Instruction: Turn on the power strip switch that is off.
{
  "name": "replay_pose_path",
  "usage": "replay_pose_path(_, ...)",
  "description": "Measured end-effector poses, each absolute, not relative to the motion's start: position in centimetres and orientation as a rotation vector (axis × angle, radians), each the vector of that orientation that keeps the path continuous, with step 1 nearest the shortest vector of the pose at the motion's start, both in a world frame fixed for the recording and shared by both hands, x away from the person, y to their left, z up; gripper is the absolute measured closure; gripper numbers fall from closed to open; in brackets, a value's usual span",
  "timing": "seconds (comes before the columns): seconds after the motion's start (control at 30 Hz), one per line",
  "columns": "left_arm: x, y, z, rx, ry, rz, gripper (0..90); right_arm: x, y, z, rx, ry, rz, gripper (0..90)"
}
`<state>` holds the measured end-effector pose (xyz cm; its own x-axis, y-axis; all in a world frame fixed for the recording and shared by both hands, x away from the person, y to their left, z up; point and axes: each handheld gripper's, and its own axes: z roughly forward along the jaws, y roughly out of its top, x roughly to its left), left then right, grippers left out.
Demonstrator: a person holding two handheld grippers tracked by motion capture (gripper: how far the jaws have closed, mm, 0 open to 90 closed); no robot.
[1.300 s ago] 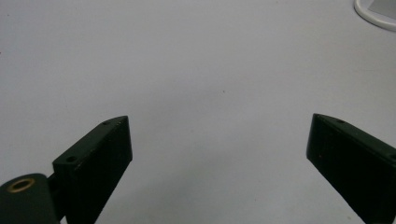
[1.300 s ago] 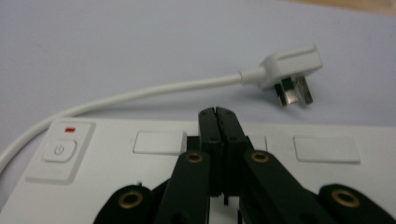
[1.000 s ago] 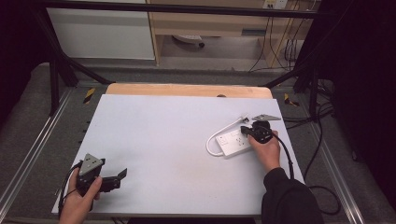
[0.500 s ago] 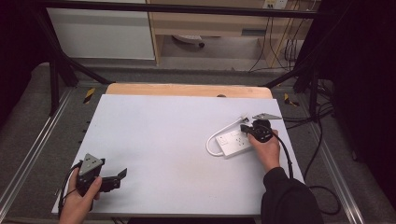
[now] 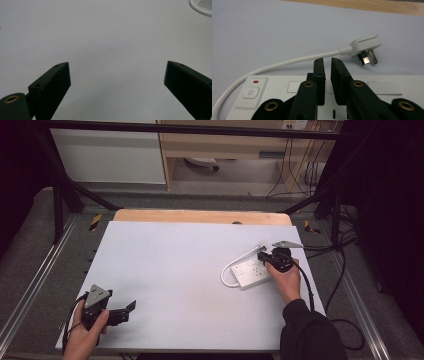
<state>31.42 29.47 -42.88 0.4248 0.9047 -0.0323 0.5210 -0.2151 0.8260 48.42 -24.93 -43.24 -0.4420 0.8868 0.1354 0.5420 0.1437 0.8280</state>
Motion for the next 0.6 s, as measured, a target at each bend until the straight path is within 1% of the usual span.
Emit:
replay_pose_path(0.2, 31.41, 29.48, -42.89, 1.874, 1.219, 0.597, 6.8, 48.37, -24.96, -42.98, 1.367, 2.019, 1.228, 69.3)
replay_pose_path(0.43, 31.4, 29.46, -42.91, 1.875, 1.22, 0.597, 6.8, 48.33, -24.95, -42.88, 1.372, 2.008, 1.226, 61.7)
replay_pose_path(0.6, 31.41, 29.45, -42.91, 1.876, 1.218, 0.597, 6.8, 48.31, -24.85, -42.79, 1.375, 2.0, 1.226, 53.7)
